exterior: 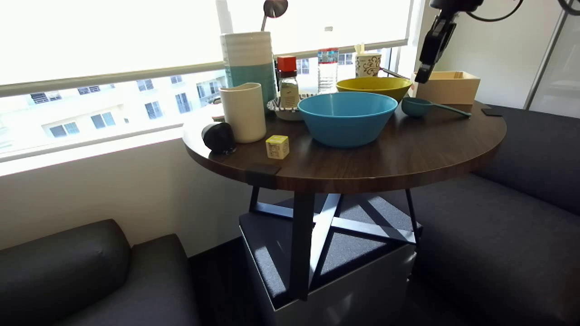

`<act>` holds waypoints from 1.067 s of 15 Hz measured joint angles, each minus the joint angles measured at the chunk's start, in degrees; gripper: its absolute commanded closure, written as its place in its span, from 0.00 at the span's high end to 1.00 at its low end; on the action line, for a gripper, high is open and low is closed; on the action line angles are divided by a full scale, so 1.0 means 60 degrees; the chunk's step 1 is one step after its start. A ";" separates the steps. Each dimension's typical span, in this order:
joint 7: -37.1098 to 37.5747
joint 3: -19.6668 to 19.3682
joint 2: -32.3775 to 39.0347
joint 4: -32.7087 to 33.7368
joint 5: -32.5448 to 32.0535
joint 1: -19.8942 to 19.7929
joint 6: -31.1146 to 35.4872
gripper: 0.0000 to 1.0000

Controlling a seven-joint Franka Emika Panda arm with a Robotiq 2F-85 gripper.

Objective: Put some of the contents of the yellow bowl onto the blue ladle on the table and then pour the contents of the blue ladle into the blue bowl

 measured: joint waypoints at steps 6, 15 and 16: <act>0.0058 0.0427 0.0236 0.0895 -0.0412 0.0017 0.0188 0.89; 0.0301 0.0416 0.2752 0.1940 -0.0596 -0.0054 0.1207 1.00; 0.0318 0.0413 0.2986 0.2012 -0.0604 -0.0085 0.1352 1.00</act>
